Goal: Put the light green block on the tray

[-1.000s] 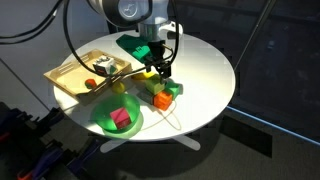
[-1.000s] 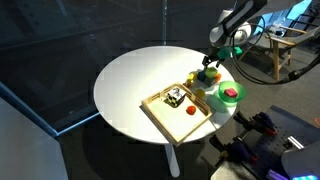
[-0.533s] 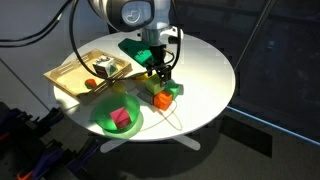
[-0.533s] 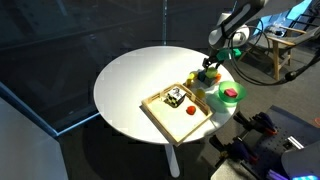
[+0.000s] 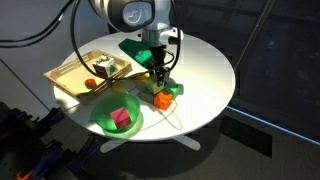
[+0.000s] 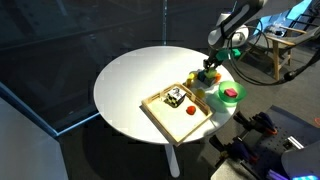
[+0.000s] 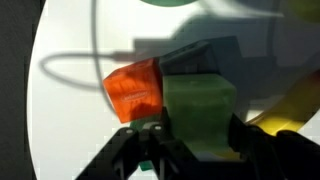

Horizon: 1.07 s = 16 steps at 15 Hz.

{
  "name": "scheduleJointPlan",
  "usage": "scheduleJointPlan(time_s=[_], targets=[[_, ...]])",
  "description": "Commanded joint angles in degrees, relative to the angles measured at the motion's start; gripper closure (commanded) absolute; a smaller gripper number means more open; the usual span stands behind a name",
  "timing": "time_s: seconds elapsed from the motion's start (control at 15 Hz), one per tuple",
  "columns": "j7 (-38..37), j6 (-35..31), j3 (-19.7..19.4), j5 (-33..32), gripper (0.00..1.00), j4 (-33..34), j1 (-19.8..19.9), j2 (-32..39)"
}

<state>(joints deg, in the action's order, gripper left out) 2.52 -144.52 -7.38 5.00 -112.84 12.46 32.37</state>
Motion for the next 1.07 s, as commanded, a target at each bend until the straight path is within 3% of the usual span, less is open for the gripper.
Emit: scheduleJointPlan(time_s=[0.0,1.0], targets=[[-2.14,2.44,-0.41,-0.76,0.73,0.15,-1.02,-1.62],[-10.98,1.3,0.17,-2.85,0.73,-4.8,-10.39,-8.5]])
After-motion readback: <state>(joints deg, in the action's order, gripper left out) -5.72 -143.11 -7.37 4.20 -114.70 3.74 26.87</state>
